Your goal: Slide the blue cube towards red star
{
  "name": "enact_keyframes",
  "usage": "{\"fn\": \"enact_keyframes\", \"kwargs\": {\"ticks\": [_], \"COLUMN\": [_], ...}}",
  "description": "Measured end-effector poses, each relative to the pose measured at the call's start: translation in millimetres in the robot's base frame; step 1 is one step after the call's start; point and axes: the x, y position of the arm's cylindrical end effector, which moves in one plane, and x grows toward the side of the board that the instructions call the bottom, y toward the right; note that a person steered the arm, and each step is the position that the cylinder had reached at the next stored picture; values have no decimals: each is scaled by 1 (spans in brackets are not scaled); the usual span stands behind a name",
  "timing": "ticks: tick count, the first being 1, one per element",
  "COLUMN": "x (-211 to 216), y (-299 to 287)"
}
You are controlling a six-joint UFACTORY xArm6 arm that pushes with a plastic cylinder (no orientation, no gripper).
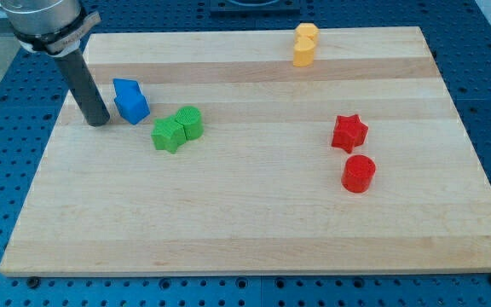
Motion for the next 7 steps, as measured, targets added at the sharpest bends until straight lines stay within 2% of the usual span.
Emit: {"fn": "enact_keyframes", "kwargs": {"ticks": [2, 4, 5, 6, 7], "x": [-14, -64, -49, -15, -6], "y": [42, 62, 96, 92, 105]}}
